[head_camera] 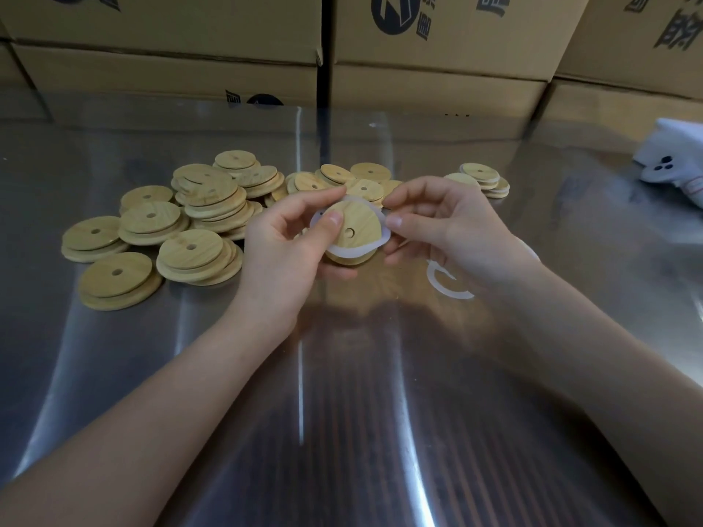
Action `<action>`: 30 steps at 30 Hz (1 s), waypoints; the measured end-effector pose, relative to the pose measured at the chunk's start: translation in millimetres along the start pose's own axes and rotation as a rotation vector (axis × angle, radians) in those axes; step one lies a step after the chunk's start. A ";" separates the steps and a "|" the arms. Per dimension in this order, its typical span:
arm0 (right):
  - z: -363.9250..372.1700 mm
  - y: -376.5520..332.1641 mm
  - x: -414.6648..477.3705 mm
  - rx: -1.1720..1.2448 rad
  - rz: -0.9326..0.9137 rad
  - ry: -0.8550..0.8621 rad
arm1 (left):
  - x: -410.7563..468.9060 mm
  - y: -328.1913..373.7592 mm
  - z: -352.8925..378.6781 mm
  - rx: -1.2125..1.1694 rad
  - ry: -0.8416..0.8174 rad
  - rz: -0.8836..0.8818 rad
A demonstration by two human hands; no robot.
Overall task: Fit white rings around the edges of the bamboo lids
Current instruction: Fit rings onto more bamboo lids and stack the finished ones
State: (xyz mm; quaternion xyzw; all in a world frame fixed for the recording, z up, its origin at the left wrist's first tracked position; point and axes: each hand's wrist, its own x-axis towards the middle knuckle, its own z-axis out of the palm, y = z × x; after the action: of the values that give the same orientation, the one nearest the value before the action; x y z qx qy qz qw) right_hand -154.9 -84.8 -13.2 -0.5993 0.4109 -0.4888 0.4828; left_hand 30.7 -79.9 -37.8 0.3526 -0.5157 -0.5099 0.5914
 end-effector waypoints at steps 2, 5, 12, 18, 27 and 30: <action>0.2 0.9 0.3 0.031 0.001 -0.004 | -1.0 -0.4 0.9 0.000 0.009 0.005; -0.9 0.9 0.7 0.057 -0.005 -0.016 | -1.3 -0.6 1.8 -0.012 0.014 0.000; -0.6 -4.5 -1.4 -0.045 -0.023 -0.004 | -2.0 -2.0 0.6 -0.105 0.023 -0.080; 6.5 -7.4 -6.3 -0.143 -0.032 0.054 | -2.4 -3.2 1.7 -0.090 -0.018 -0.053; 20.3 -2.8 -9.7 -0.351 -0.245 0.195 | 0.9 -1.1 -4.0 0.055 -0.143 0.049; 19.5 -2.5 -9.5 -0.422 -0.290 0.179 | 1.0 -1.8 -5.9 0.342 -0.164 0.215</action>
State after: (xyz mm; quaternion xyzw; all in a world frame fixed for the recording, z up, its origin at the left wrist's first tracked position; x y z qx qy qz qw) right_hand -137.4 -71.7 -13.6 -0.6937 0.4547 -0.5071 0.2341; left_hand 35.9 -81.9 -40.6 0.3481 -0.6756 -0.3763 0.5300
